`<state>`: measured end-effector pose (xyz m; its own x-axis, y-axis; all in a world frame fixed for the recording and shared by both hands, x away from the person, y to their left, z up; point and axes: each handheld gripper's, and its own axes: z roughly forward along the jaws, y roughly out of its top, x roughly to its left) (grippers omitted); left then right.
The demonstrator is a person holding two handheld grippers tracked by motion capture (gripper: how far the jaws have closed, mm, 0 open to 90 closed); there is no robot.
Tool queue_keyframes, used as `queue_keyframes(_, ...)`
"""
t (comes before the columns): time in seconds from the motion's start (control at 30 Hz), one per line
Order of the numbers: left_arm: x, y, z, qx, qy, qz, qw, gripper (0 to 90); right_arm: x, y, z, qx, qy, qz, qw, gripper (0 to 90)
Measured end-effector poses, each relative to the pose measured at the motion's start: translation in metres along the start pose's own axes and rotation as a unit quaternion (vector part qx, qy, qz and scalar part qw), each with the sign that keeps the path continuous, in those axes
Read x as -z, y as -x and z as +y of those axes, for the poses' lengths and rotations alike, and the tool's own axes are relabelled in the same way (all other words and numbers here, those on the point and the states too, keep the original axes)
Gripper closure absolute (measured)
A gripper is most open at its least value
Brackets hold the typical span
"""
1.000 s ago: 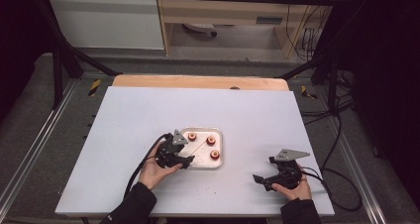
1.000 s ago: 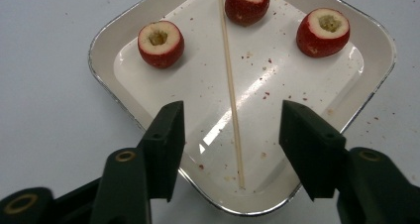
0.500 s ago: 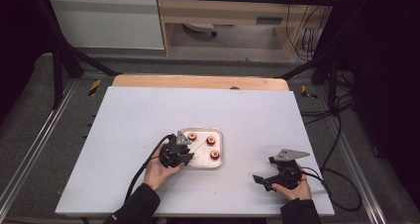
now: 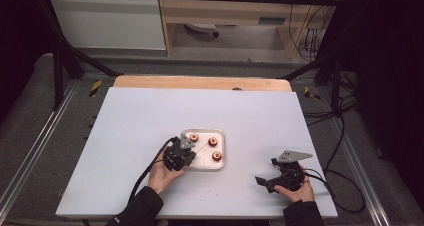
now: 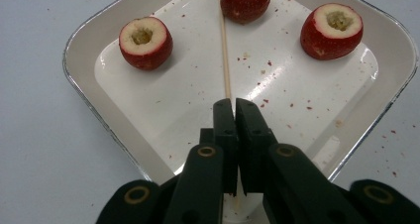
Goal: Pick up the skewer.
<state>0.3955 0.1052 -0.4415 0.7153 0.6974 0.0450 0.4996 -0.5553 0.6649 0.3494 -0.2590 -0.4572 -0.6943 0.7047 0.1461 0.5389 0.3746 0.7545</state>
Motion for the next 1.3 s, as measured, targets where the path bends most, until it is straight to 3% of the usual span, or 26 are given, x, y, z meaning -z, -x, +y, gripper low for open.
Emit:
queue_keyframes(0.3,0.001,-0.001,-0.003,0.021,0.007,0.0,0.9998,88.6,0.0,0.0,0.0,0.0,0.0,0.001,1.0,1.3)
queue_keyframes(0.73,0.015,-0.005,-0.003,0.027,0.035,0.0,0.999,88.7,0.0,0.0,0.0,0.001,-0.002,0.001,1.0,1.3)
queue_keyframes(1.13,0.03,-0.005,-0.005,0.019,0.042,-0.014,0.9988,88.6,0.001,-0.002,0.002,0.008,0.002,-0.003,1.0,0.6)
queue_keyframes(1.3,0.036,-0.002,-0.005,0.012,0.044,-0.019,0.9988,88.7,0.001,-0.005,0.005,0.027,0.001,-0.006,0.9996,0.6)
